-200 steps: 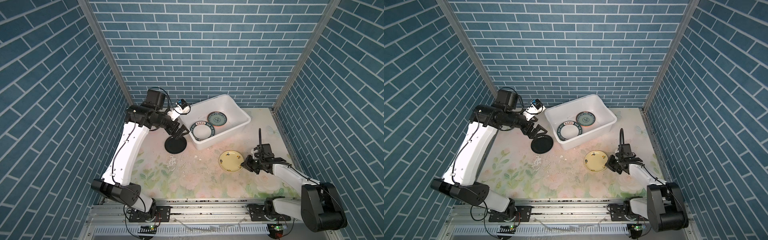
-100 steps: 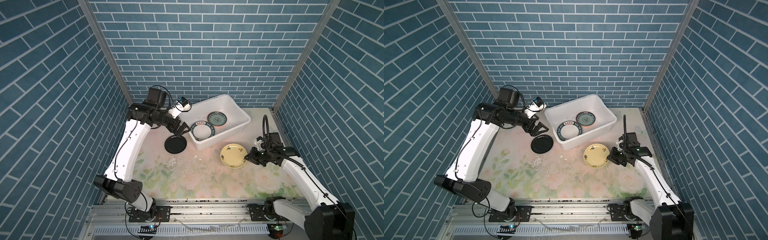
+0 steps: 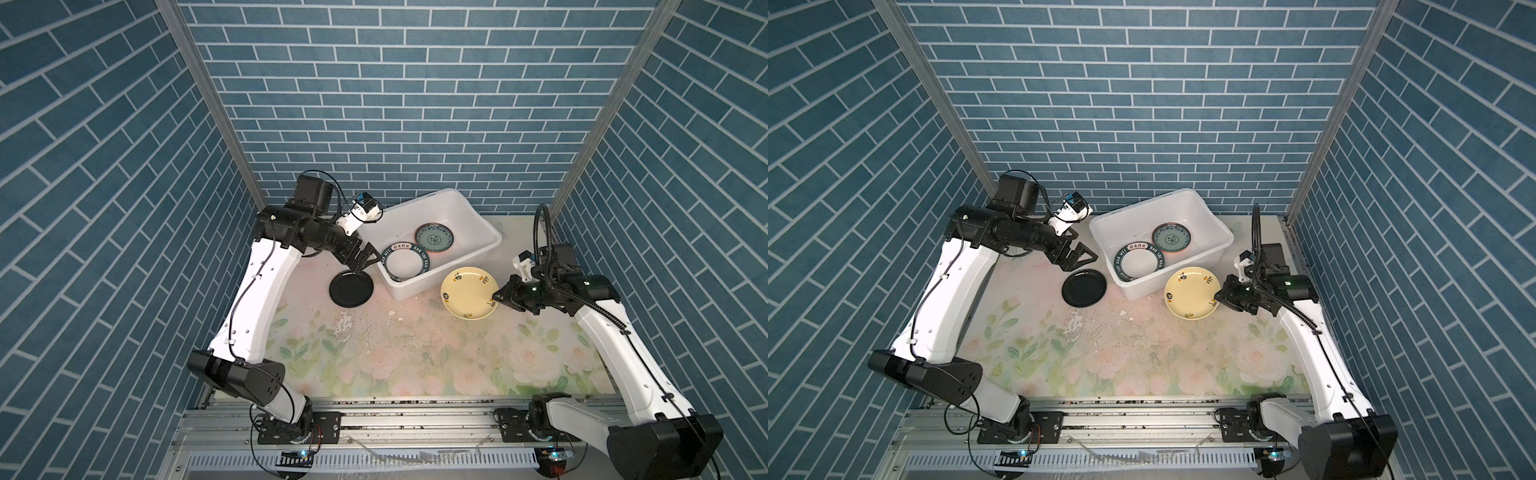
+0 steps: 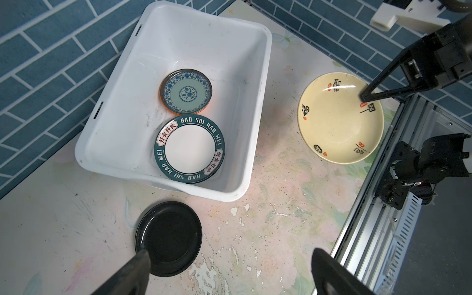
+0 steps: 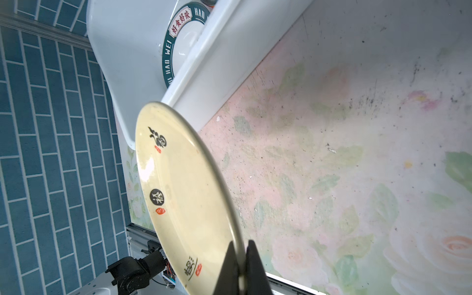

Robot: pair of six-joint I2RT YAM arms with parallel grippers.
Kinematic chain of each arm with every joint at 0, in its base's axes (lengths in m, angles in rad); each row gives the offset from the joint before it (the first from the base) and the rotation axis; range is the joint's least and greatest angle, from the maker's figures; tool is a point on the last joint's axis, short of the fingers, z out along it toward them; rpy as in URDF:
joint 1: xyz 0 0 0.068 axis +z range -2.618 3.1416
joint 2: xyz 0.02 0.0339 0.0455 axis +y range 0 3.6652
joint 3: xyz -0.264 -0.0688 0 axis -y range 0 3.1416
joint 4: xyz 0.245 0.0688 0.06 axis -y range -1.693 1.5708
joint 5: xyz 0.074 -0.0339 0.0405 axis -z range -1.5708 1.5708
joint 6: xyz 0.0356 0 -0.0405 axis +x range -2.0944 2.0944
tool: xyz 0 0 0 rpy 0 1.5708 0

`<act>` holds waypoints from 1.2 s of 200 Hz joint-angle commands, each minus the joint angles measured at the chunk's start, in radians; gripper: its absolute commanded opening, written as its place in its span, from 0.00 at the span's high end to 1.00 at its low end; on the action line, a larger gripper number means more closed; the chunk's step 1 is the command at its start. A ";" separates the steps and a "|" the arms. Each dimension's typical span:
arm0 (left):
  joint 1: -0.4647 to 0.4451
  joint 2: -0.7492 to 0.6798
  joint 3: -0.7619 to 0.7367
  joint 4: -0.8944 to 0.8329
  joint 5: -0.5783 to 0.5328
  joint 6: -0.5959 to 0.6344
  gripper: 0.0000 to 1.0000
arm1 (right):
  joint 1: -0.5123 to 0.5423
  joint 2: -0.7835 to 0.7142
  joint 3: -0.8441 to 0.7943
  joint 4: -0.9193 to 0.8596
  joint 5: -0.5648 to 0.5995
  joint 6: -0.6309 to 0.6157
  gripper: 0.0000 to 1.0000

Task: Place the plates into the plastic bin on the countertop
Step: 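Lift the cream plate and carry it over the bin with the right gripper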

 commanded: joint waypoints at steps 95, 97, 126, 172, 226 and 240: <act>0.007 -0.025 0.024 0.005 -0.037 0.024 0.00 | -0.006 0.494 0.478 0.221 -0.097 -0.002 1.00; 0.007 -0.025 0.025 0.005 -0.037 0.024 0.00 | -0.006 0.504 0.489 0.223 -0.097 -0.002 1.00; 0.007 -0.032 0.025 0.009 -0.034 0.025 0.00 | -0.010 0.666 0.646 0.228 -0.099 -0.010 1.00; 0.007 -0.037 0.017 0.011 -0.039 0.024 0.00 | -0.008 0.886 0.852 0.241 -0.079 -0.037 1.00; 0.007 -0.044 -0.009 0.012 -0.036 0.022 0.00 | 0.000 1.018 0.934 0.247 -0.022 -0.046 1.00; 0.007 -0.036 -0.005 0.011 -0.033 0.021 0.00 | 0.006 1.036 0.957 0.232 -0.006 -0.062 1.00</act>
